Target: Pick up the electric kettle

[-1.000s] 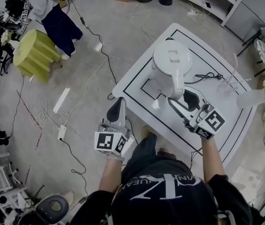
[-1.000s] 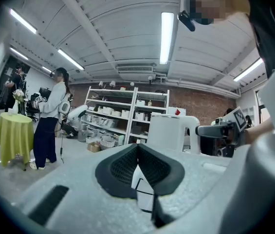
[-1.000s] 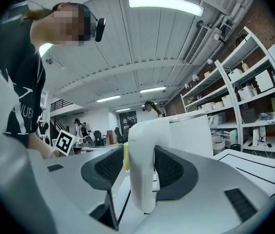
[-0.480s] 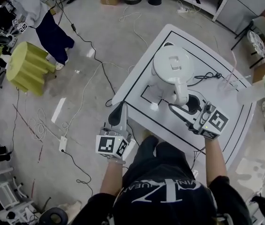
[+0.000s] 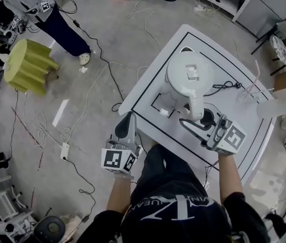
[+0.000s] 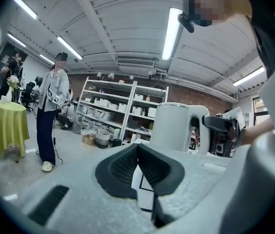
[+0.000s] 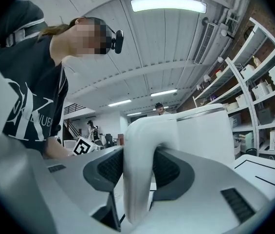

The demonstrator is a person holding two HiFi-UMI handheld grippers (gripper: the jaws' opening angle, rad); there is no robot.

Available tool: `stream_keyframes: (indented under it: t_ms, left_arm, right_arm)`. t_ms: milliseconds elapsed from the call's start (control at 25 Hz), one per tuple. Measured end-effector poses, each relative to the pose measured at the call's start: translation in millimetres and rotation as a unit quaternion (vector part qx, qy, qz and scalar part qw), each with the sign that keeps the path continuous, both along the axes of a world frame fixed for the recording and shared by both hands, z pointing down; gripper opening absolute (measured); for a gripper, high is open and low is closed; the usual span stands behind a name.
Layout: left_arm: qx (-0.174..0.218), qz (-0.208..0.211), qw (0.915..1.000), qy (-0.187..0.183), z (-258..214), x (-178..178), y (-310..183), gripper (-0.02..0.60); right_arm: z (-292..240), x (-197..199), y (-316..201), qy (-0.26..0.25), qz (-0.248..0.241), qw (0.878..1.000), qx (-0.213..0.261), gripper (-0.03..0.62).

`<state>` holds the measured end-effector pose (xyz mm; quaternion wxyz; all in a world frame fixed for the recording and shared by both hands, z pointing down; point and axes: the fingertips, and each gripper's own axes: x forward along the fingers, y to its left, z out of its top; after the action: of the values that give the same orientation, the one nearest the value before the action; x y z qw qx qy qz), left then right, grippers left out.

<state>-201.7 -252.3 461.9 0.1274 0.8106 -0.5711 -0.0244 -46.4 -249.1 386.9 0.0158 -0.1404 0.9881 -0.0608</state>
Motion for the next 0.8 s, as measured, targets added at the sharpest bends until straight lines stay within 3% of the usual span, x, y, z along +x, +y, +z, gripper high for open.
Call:
stream_keyframes:
  t_ms: [800]
  left_arm:
    - [0.007, -0.030, 0.9995, -0.001, -6, 1, 25, 0.011]
  right_arm:
    - [-14, -4, -18, -0.069, 0.040, 0.997, -0.010, 0.150]
